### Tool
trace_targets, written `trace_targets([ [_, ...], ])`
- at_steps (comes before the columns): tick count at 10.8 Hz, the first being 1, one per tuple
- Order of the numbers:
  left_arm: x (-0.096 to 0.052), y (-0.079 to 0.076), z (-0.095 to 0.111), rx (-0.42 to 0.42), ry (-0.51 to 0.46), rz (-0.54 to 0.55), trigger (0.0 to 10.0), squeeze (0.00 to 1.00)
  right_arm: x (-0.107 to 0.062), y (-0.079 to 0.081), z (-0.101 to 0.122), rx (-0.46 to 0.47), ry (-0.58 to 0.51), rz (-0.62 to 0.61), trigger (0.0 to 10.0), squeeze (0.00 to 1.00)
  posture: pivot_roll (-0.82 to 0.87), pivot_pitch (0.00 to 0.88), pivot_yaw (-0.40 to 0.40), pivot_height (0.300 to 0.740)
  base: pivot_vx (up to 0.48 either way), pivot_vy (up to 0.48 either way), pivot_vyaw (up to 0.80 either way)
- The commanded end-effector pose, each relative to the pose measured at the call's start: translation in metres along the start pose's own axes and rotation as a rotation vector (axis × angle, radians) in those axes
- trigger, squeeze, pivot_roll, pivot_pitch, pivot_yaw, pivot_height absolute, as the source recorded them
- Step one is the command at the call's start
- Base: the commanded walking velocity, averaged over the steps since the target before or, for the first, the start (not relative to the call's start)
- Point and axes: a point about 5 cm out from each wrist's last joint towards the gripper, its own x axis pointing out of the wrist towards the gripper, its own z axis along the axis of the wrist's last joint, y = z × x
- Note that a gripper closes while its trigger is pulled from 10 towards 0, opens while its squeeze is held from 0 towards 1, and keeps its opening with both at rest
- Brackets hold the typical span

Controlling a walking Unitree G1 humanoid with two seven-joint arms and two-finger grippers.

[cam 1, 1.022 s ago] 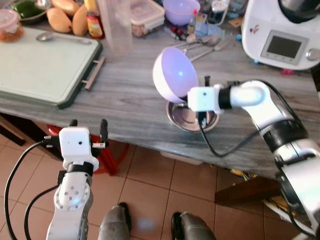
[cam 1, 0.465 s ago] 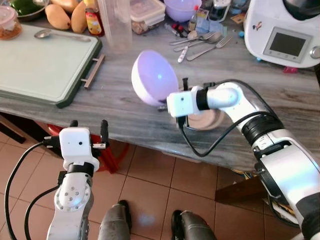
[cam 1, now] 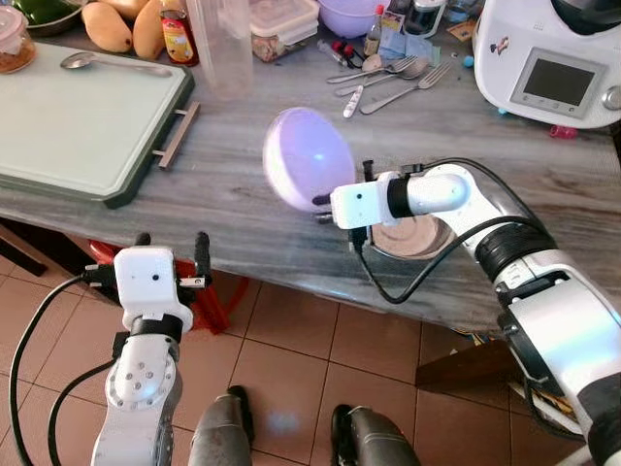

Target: Setting the table

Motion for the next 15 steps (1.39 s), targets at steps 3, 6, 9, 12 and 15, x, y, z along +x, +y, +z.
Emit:
trace_targets([
  [3, 0.001, 0.000, -0.004, 0.000, 0.024, 0.003, 10.0, 0.00, -0.010, -0.020, 0.008, -0.079, -0.005, -0.062, 10.0, 1.00, 0.05, 0.224, -0.039, 0.740, 0.000, 0.000, 0.00],
  [6, 0.005, -0.003, -0.005, -0.005, 0.020, -0.002, 10.0, 0.00, -0.017, -0.034, 0.014, -0.146, -0.003, -0.113, 10.0, 1.00, 0.04, 0.210, -0.042, 0.740, 0.000, 0.000, 0.00],
  [9, 0.006, -0.005, -0.007, -0.011, 0.023, -0.006, 10.0, 0.00, -0.022, -0.040, 0.022, -0.133, -0.084, -0.174, 10.0, 1.00, 0.03, 0.203, -0.048, 0.740, 0.000, 0.000, 0.00],
  [12, 0.007, -0.006, -0.006, -0.011, 0.021, -0.008, 10.0, 0.00, -0.031, -0.032, 0.027, -0.108, -0.197, -0.300, 10.0, 1.00, 0.04, 0.194, -0.039, 0.740, 0.000, 0.000, 0.00],
  [15, 0.010, 0.001, -0.007, 0.006, 0.021, -0.011, 10.0, 0.00, -0.037, -0.016, 0.019, 0.025, -0.202, -0.540, 10.0, 1.00, 0.04, 0.191, -0.031, 0.740, 0.000, 0.000, 0.00],
])
